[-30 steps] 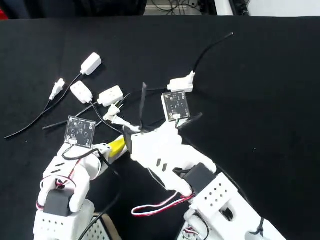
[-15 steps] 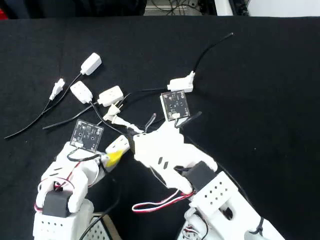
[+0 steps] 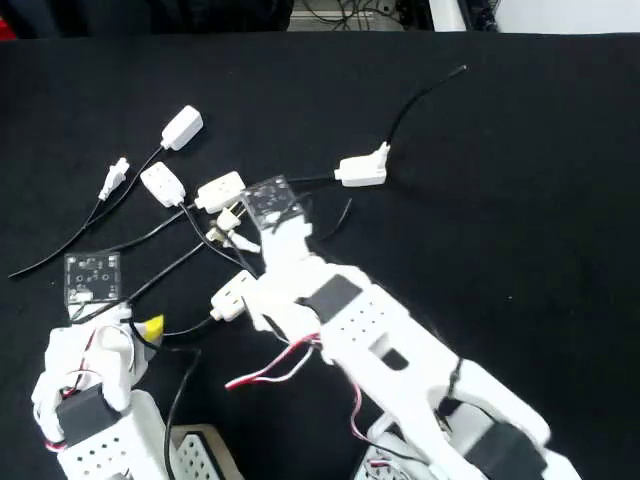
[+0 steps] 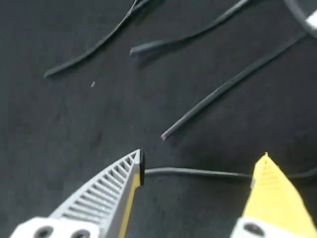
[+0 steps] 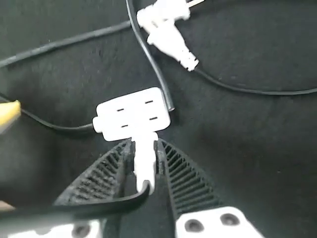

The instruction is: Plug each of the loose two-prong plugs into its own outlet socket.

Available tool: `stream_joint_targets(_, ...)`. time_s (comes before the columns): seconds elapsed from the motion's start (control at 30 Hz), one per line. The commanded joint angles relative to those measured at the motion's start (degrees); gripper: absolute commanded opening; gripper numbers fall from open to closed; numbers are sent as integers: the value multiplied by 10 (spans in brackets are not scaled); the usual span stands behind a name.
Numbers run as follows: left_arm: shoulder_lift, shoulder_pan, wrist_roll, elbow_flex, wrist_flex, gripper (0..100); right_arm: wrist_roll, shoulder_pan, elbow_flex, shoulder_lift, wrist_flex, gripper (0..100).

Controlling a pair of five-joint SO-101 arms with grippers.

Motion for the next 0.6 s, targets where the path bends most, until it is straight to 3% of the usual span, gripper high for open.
stream_joint_targets(0.0,0,-17,-11,20,-11,343,24,-13,-36,18,3,12)
stream_joint_targets(0.27,0,-22,-11,60,-45,343,86,-15,0,22,-73,12)
stream_joint_targets(0.57,0,-20,-11,62,-47,343,135,-12,-22,68,-77,12)
